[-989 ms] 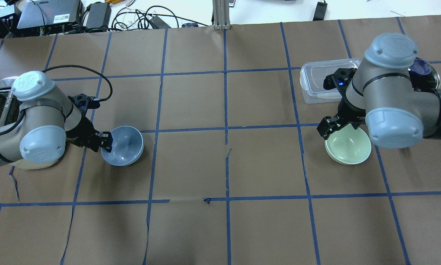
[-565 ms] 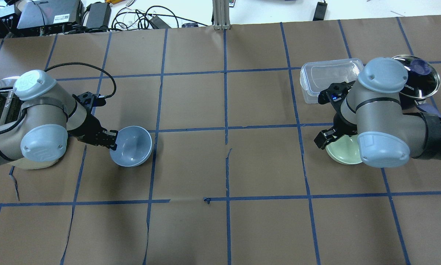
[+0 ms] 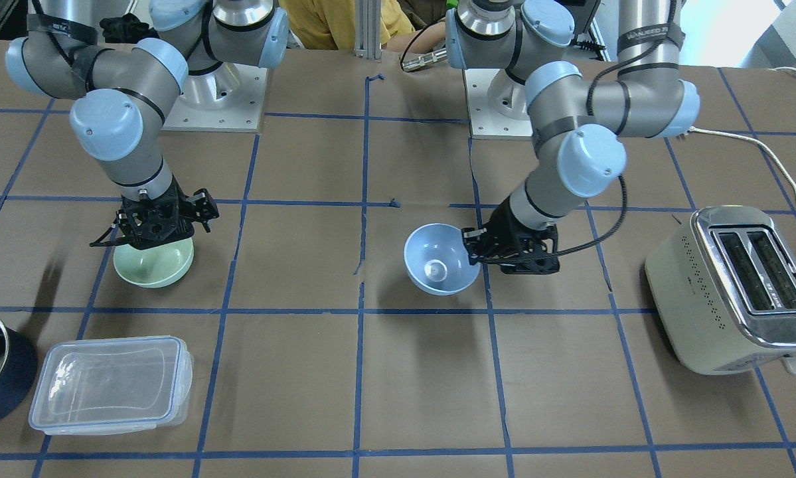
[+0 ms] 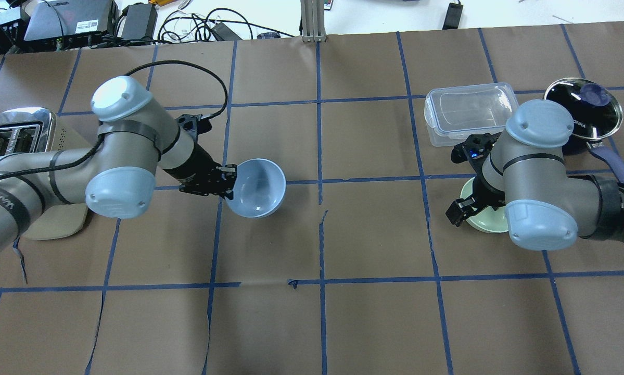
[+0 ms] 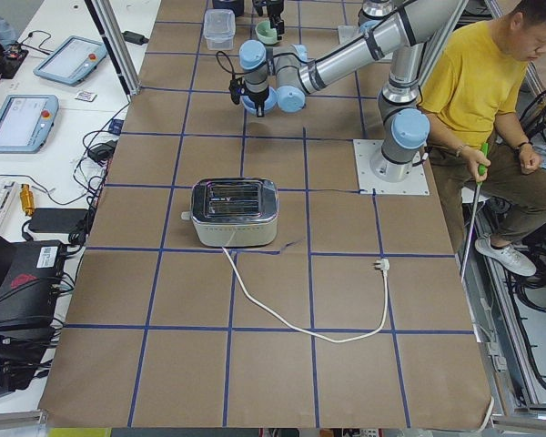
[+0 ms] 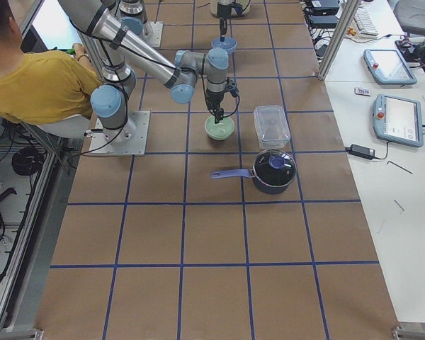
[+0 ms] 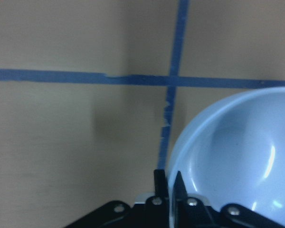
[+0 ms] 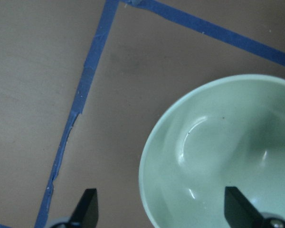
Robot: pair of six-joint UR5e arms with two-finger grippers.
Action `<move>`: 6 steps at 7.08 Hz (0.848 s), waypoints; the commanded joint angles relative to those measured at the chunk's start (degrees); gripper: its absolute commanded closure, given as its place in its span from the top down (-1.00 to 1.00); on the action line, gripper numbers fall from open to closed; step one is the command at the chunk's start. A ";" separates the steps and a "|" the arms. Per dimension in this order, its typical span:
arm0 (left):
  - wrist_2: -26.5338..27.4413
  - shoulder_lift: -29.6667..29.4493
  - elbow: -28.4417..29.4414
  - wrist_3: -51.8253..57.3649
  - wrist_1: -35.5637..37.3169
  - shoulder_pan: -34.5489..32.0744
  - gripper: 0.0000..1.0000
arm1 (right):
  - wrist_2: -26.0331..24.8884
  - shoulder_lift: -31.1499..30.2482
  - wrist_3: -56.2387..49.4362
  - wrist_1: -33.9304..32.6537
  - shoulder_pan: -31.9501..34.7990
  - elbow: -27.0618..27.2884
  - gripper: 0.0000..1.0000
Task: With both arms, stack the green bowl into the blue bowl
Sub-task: 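Carry blue bowl toward table center with left gripper while right lifts green bowl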
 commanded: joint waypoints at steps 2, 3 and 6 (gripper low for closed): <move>0.05 -7.26 7.75 -14.33 5.48 -9.08 -1.00 | 0.34 0.18 0.08 0.03 -1.56 1.82 0.71; 0.05 -9.37 9.25 -13.98 6.71 -9.35 -1.00 | 0.25 0.36 0.08 0.12 -1.64 2.00 0.54; 0.23 -14.22 11.46 -14.16 8.22 -10.14 -1.00 | 0.34 0.36 0.08 0.03 -1.64 2.97 -0.89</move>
